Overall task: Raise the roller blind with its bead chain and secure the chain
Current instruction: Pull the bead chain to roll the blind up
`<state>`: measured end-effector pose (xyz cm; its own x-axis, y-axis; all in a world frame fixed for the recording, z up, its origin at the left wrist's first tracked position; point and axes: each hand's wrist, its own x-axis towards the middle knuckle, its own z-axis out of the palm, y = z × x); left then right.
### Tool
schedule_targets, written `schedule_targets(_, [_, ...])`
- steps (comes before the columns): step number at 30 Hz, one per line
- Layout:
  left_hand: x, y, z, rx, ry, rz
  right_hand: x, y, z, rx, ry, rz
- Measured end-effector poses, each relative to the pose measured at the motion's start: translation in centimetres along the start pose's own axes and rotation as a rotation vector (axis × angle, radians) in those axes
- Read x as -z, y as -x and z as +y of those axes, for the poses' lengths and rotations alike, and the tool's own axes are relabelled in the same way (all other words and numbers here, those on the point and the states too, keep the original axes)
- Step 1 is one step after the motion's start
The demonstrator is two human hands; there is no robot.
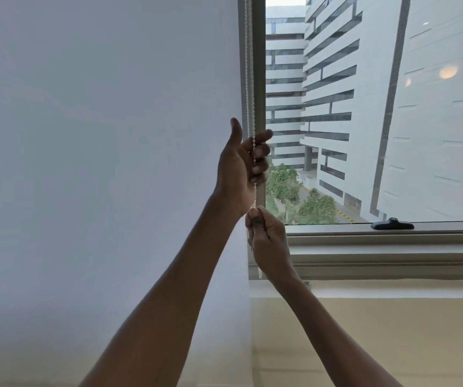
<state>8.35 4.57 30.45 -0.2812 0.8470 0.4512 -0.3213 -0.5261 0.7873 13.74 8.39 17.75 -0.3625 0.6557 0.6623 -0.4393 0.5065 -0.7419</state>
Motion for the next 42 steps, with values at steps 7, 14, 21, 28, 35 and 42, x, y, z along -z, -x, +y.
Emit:
schedule_targets(7, [0.2,-0.1,-1.6,-0.107,0.170,0.221,0.4,-0.6,0.0,-0.044,-0.022,-0.016])
schedule_targets(14, [1.7,1.0,-1.7,-0.128,0.147,0.270,2.8,-3.1,-1.9,-0.149,-0.165,-0.223])
schedule_targets(21, [2.6,4.2,-6.6,-0.081,-0.034,0.335,1.1,-9.2,-8.6,-0.091,-0.368,-0.232])
schedule_targets(28, [3.2,5.8,-8.7,-0.060,-0.128,0.396,-1.3,-8.5,-7.8,-0.209,-0.520,-0.091])
schedule_targets(35, [4.8,5.5,-9.1,0.014,-0.240,0.262,-1.1,-8.0,-7.0,-0.134,-0.500,-0.095])
schedule_targets(42, [4.4,1.5,-2.3,0.058,-0.126,0.055,-0.5,-4.0,-4.0,-0.142,-0.420,-0.057])
